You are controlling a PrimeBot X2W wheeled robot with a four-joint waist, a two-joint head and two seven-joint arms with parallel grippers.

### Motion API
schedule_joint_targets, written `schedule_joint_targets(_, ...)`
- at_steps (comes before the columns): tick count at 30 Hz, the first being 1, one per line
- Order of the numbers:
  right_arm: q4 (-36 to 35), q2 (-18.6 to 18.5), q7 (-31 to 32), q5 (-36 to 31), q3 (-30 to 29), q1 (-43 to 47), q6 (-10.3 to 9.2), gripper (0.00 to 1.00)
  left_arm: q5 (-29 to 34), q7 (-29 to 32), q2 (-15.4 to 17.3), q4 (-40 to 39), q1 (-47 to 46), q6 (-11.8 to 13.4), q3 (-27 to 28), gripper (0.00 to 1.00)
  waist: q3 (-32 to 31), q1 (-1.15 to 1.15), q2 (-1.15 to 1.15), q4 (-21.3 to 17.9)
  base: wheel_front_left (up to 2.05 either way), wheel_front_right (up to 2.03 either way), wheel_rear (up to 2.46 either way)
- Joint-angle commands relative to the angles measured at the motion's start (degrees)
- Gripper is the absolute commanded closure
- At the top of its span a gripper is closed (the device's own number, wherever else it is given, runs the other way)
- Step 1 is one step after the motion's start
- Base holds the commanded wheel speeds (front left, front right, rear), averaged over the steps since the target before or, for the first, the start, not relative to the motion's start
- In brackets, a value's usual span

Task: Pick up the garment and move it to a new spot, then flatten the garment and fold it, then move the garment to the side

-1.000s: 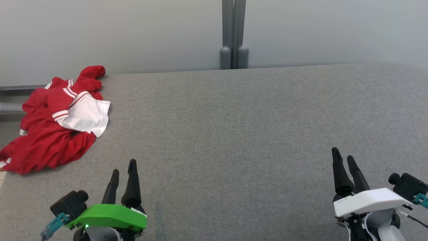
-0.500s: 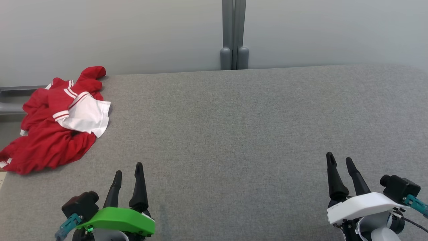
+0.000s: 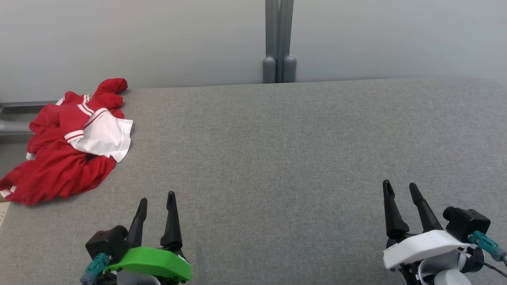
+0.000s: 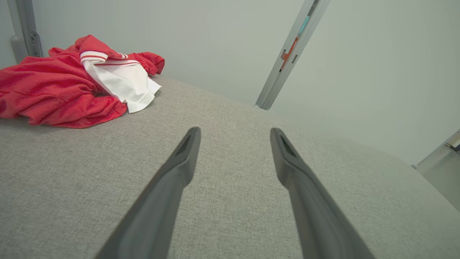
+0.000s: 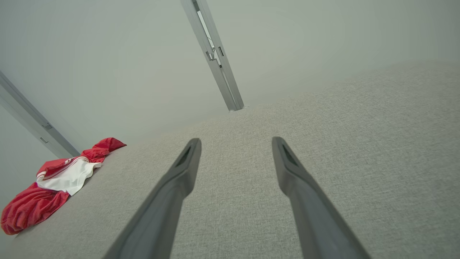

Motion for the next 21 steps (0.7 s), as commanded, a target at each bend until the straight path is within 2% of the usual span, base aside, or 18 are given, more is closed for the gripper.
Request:
schedule_joint_targets(1,-0.67,-0.32,-0.71,-1.79,0.18,0.15,0.01,0.00,1.33,-0.62,0.43,-0.25,0.51,0.29,-0.21,0.00,-0.01,0.00,0.00,0.04,0.00,0.00,0.00)
schedule_joint_targets(21,0.40,-0.40,-3.20,-12.40,0.04,-0.20,0.02,0.00,9.02,-3.09,0.49,1.66,0.36,1.51,-1.66,0.00,0.08,0.00,0.00,0.55,0.00,0.00,0.00)
